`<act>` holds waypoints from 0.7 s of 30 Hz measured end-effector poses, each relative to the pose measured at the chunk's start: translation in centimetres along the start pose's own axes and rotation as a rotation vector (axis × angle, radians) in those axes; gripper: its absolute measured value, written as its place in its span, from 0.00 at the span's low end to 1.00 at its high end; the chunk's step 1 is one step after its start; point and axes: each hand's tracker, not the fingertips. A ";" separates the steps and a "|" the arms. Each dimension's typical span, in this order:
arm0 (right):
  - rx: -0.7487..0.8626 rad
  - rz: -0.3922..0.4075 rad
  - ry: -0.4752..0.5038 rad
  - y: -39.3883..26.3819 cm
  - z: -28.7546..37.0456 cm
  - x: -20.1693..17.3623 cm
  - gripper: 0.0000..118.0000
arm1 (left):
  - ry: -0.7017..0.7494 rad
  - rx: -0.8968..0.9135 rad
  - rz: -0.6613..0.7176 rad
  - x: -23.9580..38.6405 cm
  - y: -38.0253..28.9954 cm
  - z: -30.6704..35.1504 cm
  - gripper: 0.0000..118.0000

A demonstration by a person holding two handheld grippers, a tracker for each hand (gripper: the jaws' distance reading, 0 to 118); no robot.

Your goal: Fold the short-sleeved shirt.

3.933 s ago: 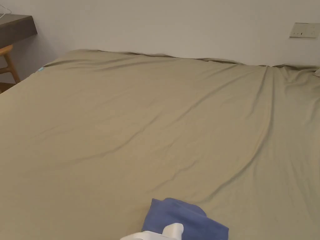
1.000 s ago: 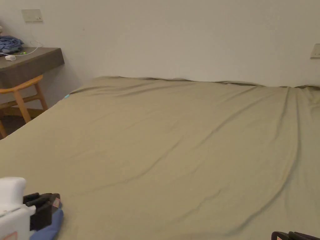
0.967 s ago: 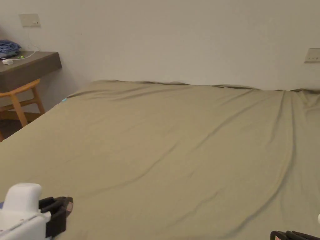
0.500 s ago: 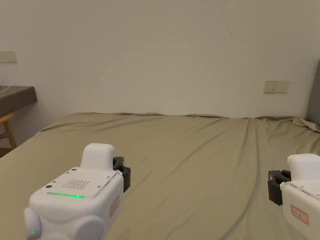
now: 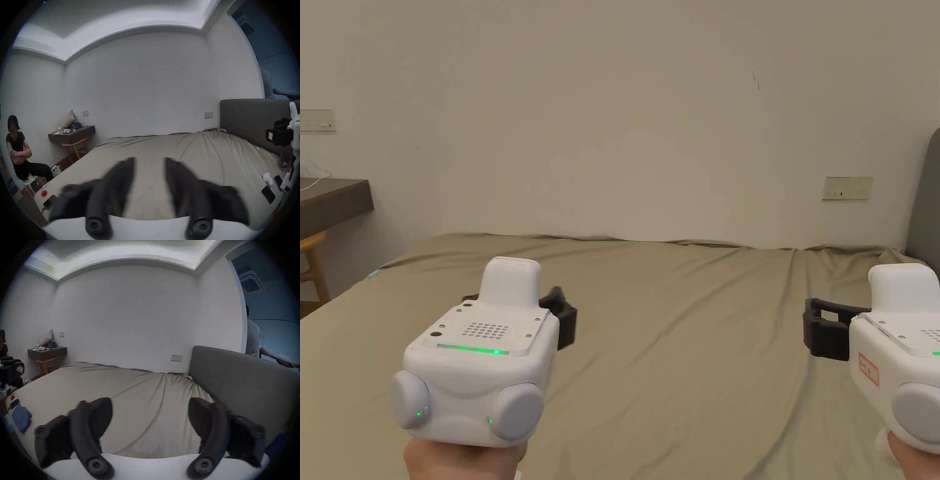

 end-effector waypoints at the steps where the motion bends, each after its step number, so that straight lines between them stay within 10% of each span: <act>1: 0.006 0.000 0.009 -0.1 0.1 0.1 0.89 | 0.015 -0.002 0.008 -0.1 -0.1 -0.1 0.72; 2: 0.014 0.000 0.020 -0.3 0.2 0.0 0.89 | 0.018 -0.007 0.017 -0.2 -0.2 0.0 0.97; 3: 0.020 0.002 0.025 -0.4 0.4 0.0 0.91 | 0.006 0.020 0.044 -0.5 -0.4 0.6 1.00; 13: 0.035 -0.070 -0.040 -1.3 0.9 -0.5 1.00 | 0.006 -0.036 0.127 -1.4 -1.2 0.1 1.00; 21: 0.042 -0.229 0.147 -2.8 1.2 0.5 1.00 | -0.059 -0.070 0.119 -1.2 -2.0 0.4 1.00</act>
